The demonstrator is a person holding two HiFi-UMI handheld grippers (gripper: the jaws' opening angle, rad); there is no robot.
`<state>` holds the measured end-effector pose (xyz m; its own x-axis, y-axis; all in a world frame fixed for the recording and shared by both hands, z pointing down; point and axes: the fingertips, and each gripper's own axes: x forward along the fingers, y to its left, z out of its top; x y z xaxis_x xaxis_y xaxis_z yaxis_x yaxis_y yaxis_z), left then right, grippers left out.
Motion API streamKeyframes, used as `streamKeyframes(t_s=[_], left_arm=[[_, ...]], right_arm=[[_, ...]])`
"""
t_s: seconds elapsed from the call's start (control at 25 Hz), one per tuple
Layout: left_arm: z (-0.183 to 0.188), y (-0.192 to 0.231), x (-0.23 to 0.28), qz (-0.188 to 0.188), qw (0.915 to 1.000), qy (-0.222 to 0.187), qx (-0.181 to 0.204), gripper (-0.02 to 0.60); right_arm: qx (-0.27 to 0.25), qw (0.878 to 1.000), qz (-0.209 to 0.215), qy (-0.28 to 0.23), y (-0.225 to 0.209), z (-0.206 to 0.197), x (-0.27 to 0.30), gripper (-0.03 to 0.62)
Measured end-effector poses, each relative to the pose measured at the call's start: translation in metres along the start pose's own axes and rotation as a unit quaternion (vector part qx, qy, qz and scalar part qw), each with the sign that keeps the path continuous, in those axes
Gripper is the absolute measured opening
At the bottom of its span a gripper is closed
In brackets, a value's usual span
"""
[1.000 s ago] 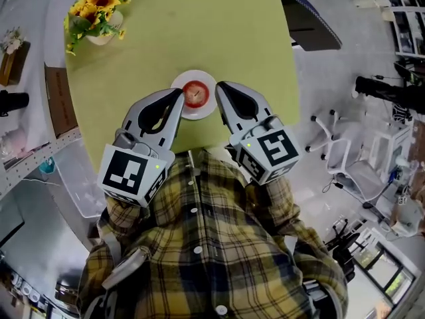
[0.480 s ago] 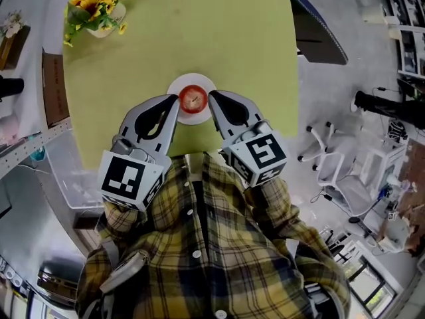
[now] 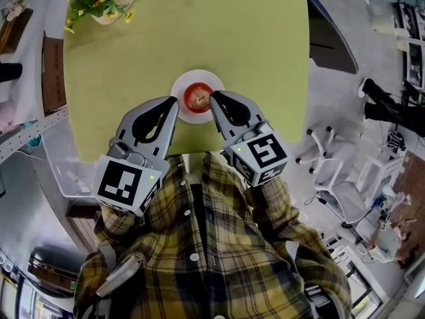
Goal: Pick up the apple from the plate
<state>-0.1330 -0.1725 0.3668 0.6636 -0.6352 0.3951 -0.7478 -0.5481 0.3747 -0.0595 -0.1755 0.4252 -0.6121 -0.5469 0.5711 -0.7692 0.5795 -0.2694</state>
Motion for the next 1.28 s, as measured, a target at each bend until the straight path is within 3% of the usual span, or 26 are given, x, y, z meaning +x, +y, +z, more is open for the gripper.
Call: streamKeyframes(t_s=[0.24,0.4,0.64,0.88,1.28], left_arm=[[-0.012,0.000,0.004,-0.009,0.9999,0.012,-0.006,0.006],[-0.020,0.001,0.009,-0.012,0.9997,0.022,-0.008,0.006],[-0.029,0.008,0.008,-0.010,0.9993,0.034,-0.013,0.006],[-0.036,0.014,0.005,-0.007,0.9992,0.036,-0.018,0.006],[-0.055,0.021,0.001,-0.002,0.9983,0.048,-0.032,0.006]], right_arm=[[0.014,1.000,0.012,0.016,0.002,-0.015,0.005,0.123],[0.010,0.999,0.017,0.031,0.004,-0.027,0.014,0.240],[0.001,0.999,0.009,0.035,0.007,-0.034,0.023,0.325],[-0.007,0.999,0.001,0.041,0.008,-0.041,0.031,0.366],[-0.032,0.996,-0.010,0.077,0.004,-0.071,0.051,0.380]])
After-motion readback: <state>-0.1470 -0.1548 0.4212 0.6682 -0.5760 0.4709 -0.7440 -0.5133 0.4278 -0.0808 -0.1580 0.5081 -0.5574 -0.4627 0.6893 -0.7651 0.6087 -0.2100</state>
